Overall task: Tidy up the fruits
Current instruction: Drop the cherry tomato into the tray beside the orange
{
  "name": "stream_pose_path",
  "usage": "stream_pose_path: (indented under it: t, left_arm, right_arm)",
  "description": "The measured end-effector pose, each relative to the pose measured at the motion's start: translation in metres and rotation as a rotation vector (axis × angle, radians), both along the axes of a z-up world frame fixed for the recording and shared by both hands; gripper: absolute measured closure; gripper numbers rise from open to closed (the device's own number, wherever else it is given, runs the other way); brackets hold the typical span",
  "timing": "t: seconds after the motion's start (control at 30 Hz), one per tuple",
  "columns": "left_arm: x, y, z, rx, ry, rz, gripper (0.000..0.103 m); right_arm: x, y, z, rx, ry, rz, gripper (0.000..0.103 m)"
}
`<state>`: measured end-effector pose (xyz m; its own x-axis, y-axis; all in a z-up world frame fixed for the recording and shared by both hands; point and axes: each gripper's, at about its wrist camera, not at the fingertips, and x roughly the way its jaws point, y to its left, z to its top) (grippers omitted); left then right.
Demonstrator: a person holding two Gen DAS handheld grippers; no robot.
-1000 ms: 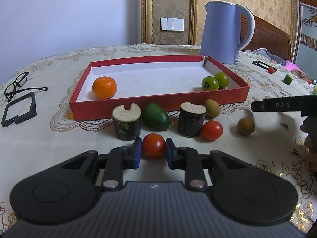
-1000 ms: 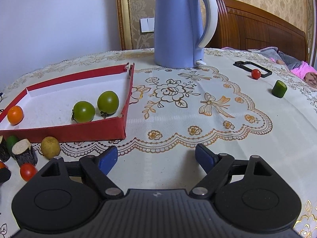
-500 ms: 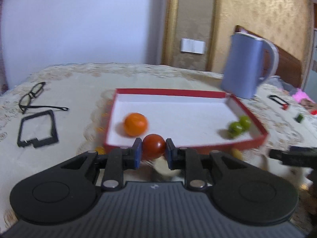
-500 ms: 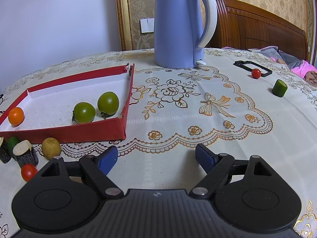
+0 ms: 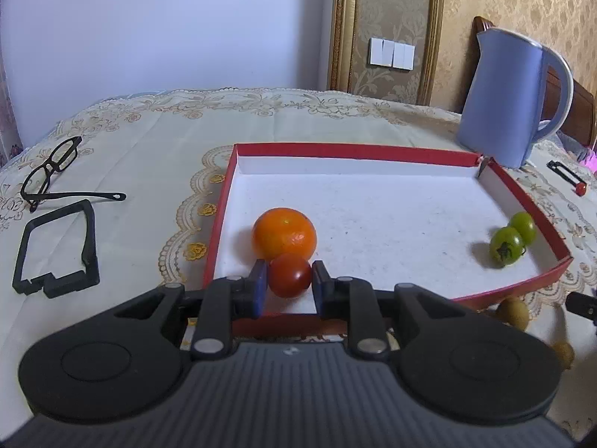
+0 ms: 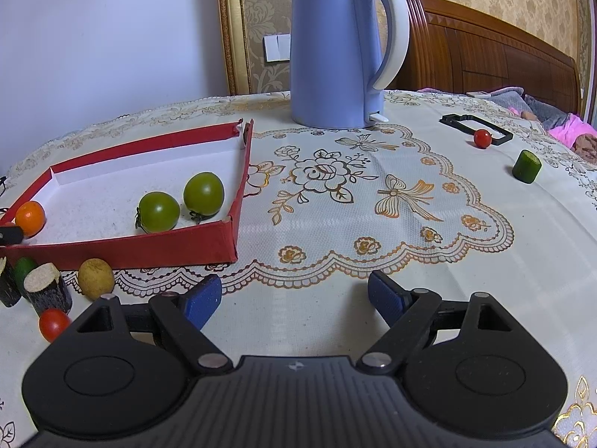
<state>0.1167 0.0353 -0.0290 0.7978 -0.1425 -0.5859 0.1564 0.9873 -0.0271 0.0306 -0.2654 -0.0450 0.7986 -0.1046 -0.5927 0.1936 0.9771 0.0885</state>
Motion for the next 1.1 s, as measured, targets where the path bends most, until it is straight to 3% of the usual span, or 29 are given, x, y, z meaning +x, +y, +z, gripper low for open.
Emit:
stream_pose_path:
  t: [0.27, 0.33, 0.43, 0.5, 0.6, 0.67, 0.9, 1.1]
  left_arm:
    - [-0.003, -0.005, -0.003, 0.027, -0.025, -0.007, 0.076]
    - [-0.005, -0.004, -0.002, 0.018, -0.025, -0.006, 0.061]
    - [-0.012, 0.0, 0.001, 0.013, -0.043, -0.001, 0.051]
    - [-0.021, 0.004, 0.005, 0.009, -0.059, -0.004, 0.038]
    - [-0.037, 0.011, 0.01, -0.018, -0.083, -0.01, 0.036]
    - [-0.047, 0.011, 0.012, -0.019, -0.077, -0.007, 0.025]
    - [-0.083, 0.013, -0.005, -0.032, -0.046, -0.062, 0.022]
    - [-0.082, 0.012, -0.018, -0.016, -0.013, -0.055, 0.017]
  right_arm:
    - [0.0, 0.0, 0.0, -0.001, 0.001, 0.0, 0.017]
    - [0.0, 0.0, 0.0, -0.001, 0.0, 0.0, 0.017]
    - [0.0, 0.0, 0.0, -0.001, 0.001, 0.0, 0.017]
    - [0.0, 0.0, 0.0, -0.001, 0.0, 0.0, 0.017]
    - [0.0, 0.0, 0.0, 0.0, 0.0, 0.0, 0.017]
    - [0.0, 0.0, -0.001, -0.001, 0.0, 0.0, 0.017]
    - [0.0, 0.0, -0.001, -0.001, 0.0, 0.0, 0.017]
    - [0.002, 0.003, -0.001, -0.02, 0.01, 0.003, 0.016]
